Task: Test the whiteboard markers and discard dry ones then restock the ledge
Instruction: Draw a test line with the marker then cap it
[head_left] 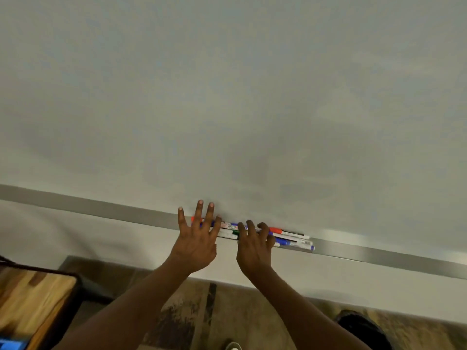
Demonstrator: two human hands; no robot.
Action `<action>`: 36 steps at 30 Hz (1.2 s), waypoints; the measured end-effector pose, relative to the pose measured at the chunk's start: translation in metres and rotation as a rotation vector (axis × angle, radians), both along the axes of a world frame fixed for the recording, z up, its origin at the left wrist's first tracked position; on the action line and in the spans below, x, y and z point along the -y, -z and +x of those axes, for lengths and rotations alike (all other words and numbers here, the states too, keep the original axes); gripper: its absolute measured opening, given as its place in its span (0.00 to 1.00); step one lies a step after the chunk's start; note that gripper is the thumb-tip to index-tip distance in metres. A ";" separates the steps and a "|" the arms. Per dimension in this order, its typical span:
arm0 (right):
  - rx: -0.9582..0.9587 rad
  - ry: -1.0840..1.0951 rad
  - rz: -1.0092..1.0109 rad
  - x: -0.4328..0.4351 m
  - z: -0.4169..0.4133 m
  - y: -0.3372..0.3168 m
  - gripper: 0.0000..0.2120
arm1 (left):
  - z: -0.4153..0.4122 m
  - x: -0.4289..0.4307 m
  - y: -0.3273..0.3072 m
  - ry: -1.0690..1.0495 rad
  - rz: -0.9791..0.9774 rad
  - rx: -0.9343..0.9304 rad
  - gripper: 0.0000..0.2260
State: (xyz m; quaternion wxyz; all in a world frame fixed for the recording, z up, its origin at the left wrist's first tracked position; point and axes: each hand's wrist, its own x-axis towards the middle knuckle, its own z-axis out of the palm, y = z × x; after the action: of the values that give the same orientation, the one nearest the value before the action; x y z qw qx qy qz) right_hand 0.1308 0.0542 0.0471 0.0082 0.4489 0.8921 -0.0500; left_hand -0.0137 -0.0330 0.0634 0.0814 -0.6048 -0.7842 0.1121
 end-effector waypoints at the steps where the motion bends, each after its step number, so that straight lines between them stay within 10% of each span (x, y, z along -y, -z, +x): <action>1: 0.005 -0.018 0.008 -0.003 -0.005 0.001 0.33 | -0.009 -0.002 0.003 -0.004 0.002 0.001 0.36; 24: 0.271 -0.220 0.055 -0.037 -0.052 0.032 0.25 | -0.059 -0.029 0.040 0.128 0.150 0.081 0.30; 36: -0.254 -0.081 0.314 0.011 -0.065 -0.071 0.24 | -0.061 -0.037 -0.038 0.246 0.305 0.011 0.29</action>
State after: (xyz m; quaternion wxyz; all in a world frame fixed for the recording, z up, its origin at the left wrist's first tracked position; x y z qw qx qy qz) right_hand 0.0655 0.0436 0.1177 -0.1724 0.3988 0.9001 0.0339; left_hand -0.0746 0.0041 0.1013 0.1809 -0.6773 -0.7128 -0.0224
